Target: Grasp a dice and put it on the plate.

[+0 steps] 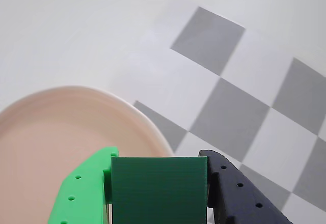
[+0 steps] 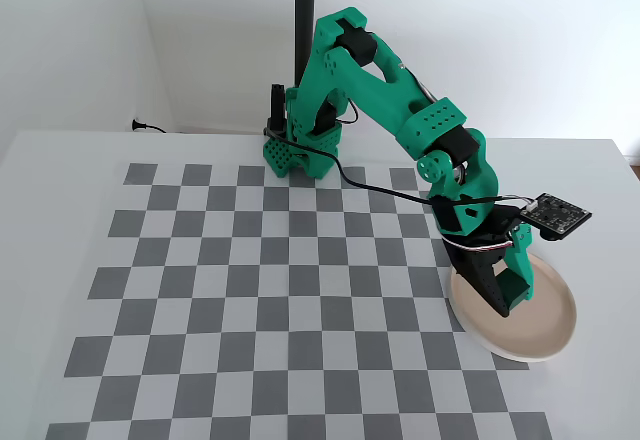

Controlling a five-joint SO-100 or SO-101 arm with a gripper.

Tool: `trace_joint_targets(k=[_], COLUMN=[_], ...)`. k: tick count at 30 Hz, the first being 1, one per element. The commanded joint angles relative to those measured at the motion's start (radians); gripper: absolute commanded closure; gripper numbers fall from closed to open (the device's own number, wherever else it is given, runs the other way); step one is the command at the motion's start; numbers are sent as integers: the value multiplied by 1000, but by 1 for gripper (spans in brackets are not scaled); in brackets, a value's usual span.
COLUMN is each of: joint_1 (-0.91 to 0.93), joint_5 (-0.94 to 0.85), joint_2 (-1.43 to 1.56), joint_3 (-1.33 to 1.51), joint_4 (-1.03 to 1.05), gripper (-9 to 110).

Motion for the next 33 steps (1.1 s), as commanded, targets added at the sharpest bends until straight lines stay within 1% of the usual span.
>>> trace_joint_targets(k=[1,10,15,22,33], joint_1=[-66,-153,-173,-179,-153], joint_5=[-5,41,61,74,98], joint_2=[-23,-273,-362,-377,-385], joint_3=[-149,-360,-477,-492,-491], joint_4=[-20,-20,15,20,14], gripper=[106,106,106,105,97])
